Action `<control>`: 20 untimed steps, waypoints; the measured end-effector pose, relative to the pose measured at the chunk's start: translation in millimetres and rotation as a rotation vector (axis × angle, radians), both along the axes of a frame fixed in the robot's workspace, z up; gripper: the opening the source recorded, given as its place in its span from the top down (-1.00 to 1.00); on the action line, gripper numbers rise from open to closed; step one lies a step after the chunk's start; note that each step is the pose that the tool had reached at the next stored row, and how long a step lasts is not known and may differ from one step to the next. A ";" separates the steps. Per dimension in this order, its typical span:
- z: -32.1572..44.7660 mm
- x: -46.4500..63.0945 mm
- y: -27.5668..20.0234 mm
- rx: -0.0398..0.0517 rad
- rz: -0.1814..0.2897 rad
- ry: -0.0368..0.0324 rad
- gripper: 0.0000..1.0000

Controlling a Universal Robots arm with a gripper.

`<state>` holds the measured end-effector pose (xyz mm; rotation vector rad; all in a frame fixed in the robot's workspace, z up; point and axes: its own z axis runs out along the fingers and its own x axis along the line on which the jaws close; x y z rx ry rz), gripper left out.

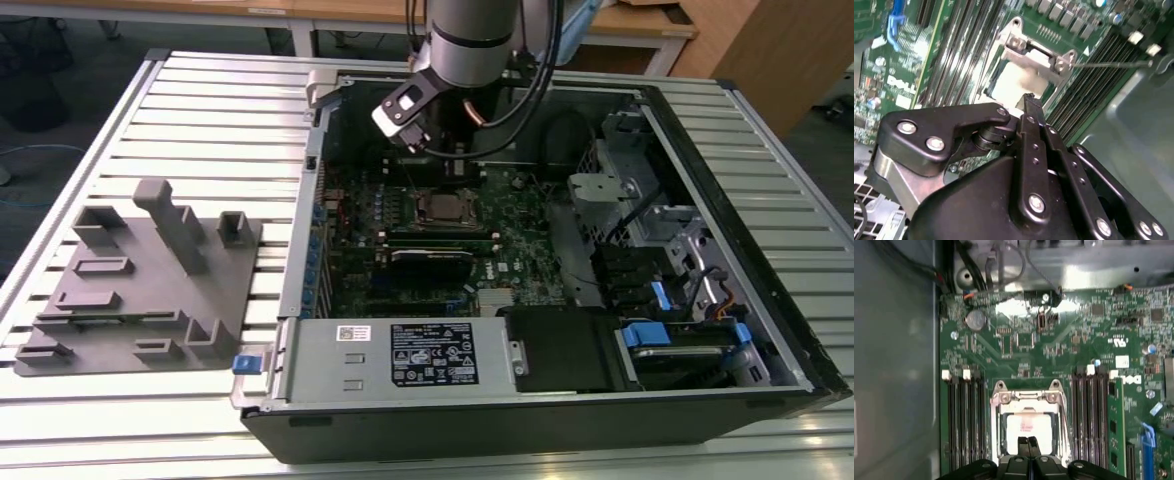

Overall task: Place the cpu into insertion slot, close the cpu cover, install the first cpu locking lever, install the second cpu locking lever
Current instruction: 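Close the cpu cover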

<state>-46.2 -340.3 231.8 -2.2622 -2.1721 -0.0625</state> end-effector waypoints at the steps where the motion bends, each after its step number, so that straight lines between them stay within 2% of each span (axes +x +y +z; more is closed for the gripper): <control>1: -1.0 -1.5 0.0 0.0000 0.000 0.0000 0.79; 4: -2.3 -3.0 -1.3 -0.0001 0.001 0.0001 0.79; 7: -2.9 -3.2 -6.7 0.0000 0.001 0.0000 0.79; 10: -5.6 -3.5 -9.5 0.0000 0.001 0.0000 0.79; 14: -5.6 -3.5 -9.5 -0.0002 0.001 0.0001 0.79; 20: -6.1 -3.5 -7.1 0.0001 0.001 0.0000 0.79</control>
